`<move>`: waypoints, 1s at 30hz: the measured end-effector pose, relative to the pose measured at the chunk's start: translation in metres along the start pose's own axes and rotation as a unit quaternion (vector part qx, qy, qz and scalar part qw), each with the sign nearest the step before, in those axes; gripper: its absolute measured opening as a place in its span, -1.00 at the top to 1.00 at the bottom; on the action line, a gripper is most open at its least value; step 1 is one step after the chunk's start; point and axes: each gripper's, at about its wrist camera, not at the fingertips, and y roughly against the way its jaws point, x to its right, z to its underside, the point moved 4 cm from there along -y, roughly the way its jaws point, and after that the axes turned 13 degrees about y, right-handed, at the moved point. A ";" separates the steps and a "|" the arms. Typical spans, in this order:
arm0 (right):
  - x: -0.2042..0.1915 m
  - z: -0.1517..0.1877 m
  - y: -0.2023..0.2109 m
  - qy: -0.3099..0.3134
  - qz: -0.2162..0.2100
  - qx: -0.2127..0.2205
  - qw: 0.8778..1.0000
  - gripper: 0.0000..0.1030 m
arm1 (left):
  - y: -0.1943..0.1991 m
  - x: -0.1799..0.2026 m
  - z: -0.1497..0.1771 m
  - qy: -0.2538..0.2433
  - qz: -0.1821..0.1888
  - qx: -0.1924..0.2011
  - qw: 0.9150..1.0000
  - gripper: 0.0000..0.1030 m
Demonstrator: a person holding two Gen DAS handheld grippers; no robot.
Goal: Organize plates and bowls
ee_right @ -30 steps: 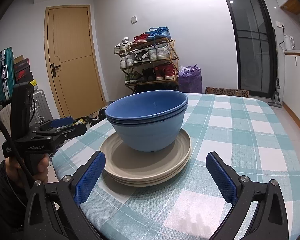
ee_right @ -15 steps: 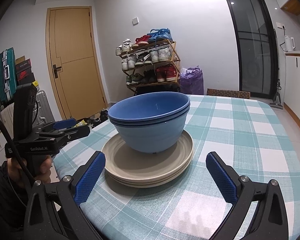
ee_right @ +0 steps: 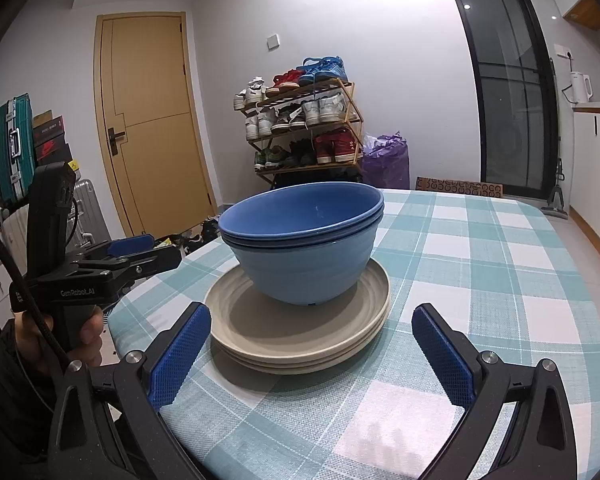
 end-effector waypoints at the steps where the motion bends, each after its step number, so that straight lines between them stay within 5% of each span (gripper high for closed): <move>1: 0.000 0.000 0.000 0.000 -0.001 0.000 1.000 -0.99 | 0.000 0.000 0.000 0.000 0.001 0.001 1.000 -1.00; 30: -0.004 -0.001 -0.003 0.003 -0.009 0.004 1.000 -0.99 | 0.003 0.002 -0.002 0.002 0.006 0.005 1.000 -1.00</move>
